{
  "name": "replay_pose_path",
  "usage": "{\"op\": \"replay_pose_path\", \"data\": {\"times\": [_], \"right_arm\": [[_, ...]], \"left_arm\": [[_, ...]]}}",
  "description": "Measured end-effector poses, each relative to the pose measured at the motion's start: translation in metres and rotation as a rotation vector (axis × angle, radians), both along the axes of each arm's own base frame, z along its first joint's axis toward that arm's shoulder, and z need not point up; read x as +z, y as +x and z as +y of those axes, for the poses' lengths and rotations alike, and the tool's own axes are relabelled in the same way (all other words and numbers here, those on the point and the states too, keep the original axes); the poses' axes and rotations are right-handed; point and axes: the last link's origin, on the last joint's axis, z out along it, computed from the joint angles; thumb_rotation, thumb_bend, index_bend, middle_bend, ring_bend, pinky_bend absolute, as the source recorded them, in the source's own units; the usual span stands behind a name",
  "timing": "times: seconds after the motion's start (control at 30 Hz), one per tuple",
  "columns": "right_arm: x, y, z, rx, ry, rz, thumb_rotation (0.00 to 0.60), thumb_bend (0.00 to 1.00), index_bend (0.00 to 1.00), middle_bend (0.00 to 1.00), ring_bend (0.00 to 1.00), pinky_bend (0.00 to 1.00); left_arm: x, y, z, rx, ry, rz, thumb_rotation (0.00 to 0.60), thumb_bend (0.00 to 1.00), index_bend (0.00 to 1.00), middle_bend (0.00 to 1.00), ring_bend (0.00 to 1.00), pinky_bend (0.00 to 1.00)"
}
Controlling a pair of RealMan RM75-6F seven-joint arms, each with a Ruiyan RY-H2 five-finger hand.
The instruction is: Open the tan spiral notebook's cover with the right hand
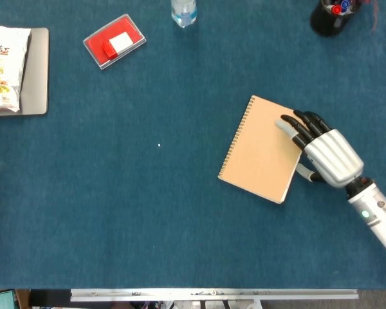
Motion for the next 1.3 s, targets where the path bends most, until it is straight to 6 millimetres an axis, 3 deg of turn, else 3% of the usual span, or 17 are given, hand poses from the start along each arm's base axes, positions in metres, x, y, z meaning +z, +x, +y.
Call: {"op": "replay_pose_path", "data": {"times": [0.33, 0.7, 1.1, 1.3], "right_arm": [[-0.0030, 0.0024, -0.0022, -0.008, -0.015, -0.033, 0.600, 0.33, 0.20, 0.15, 0.03, 0.12], [-0.0030, 0.0047, -0.0044, -0.029, -0.021, -0.037, 0.600, 0.33, 0.32, 0.16, 0.03, 0.12], [-0.0059, 0.0048, -0.0091, -0.054, -0.018, -0.011, 0.600, 0.33, 0.37, 0.16, 0.03, 0.12], [-0.0061, 0.0053, -0.0091, -0.055, -0.018, -0.011, 0.600, 0.34, 0.47, 0.17, 0.03, 0.12]], "left_arm": [[0.0004, 0.0004, -0.0006, -0.003, 0.001, -0.001, 0.600, 0.08, 0.56, 0.40, 0.28, 0.45], [0.0007, 0.0006, -0.0010, -0.004, 0.001, -0.001, 0.600, 0.08, 0.56, 0.40, 0.28, 0.45], [0.0009, 0.0004, -0.0010, -0.004, 0.002, -0.001, 0.600, 0.08, 0.56, 0.40, 0.28, 0.45], [0.0012, 0.0006, -0.0012, -0.004, 0.003, -0.002, 0.600, 0.08, 0.56, 0.40, 0.28, 0.45]]}}
